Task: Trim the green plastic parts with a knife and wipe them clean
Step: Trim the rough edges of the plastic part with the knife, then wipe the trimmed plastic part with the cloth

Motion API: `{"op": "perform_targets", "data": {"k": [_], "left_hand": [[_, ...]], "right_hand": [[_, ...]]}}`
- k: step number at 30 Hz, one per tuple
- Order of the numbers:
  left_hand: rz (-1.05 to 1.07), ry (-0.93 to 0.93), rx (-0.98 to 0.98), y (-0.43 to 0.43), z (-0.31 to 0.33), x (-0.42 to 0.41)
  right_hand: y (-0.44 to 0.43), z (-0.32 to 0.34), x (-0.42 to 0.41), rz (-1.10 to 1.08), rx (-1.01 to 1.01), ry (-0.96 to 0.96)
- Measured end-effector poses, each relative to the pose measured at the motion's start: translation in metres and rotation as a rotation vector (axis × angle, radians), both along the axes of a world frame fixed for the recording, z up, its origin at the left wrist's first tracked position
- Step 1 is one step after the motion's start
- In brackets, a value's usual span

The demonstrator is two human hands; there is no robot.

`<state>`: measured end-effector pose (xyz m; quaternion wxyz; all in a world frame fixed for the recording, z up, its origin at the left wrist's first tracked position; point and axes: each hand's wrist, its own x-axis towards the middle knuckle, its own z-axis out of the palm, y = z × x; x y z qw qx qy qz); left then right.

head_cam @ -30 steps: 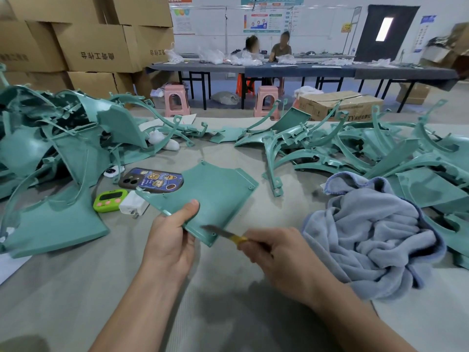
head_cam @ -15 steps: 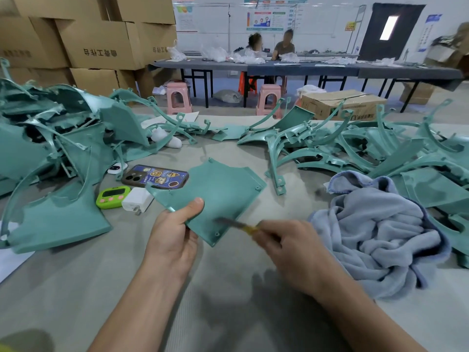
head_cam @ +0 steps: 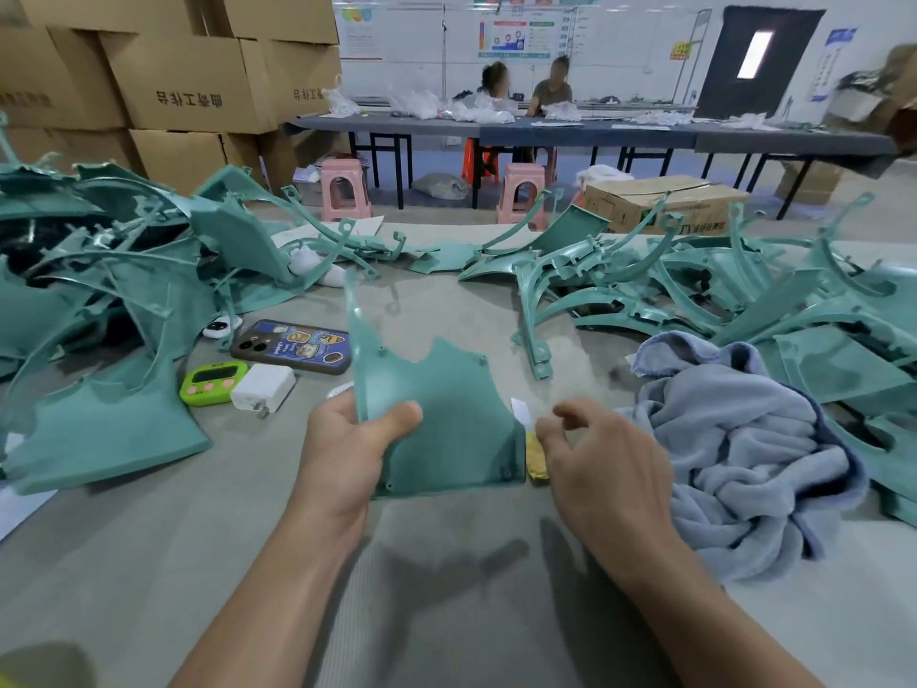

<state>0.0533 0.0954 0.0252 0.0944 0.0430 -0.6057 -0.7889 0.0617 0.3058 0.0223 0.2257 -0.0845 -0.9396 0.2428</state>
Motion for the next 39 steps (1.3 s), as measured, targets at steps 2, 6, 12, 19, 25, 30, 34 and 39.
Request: {"op": "perform_targets", "data": {"k": [2, 6, 12, 19, 25, 30, 34, 39], "left_hand": [[-0.079, 0.012, -0.020, 0.002, 0.001, 0.002], [-0.180, 0.000, -0.025, 0.010, 0.001, 0.005], [-0.227, -0.025, 0.069, 0.013, 0.001, 0.003], [-0.362, -0.150, 0.173, 0.018, -0.002, 0.005], [0.121, -0.027, 0.098, 0.013, 0.004, 0.000], [0.339, 0.164, -0.017, 0.008, 0.005, -0.002], [0.288, 0.266, -0.269, 0.013, -0.004, 0.005], [0.236, 0.324, -0.618, 0.022, -0.007, 0.009]], "right_hand": [[0.002, 0.003, -0.002, 0.197, -0.280, 0.078], [-0.005, 0.003, 0.000, 0.631, -0.852, -0.255], [-0.016, 0.001, -0.001, 0.470, -1.221, -0.111], [-0.019, 0.001, 0.001, 0.405, -1.267, -0.113], [0.037, 0.026, -0.005, -0.013, 0.209, 0.228], [0.079, 0.027, -0.015, -0.213, 0.363, -0.310], [0.082, 0.036, -0.021, -0.147, 0.197, -0.234], [0.040, 0.067, 0.007, 0.263, -0.043, 0.440]]}}
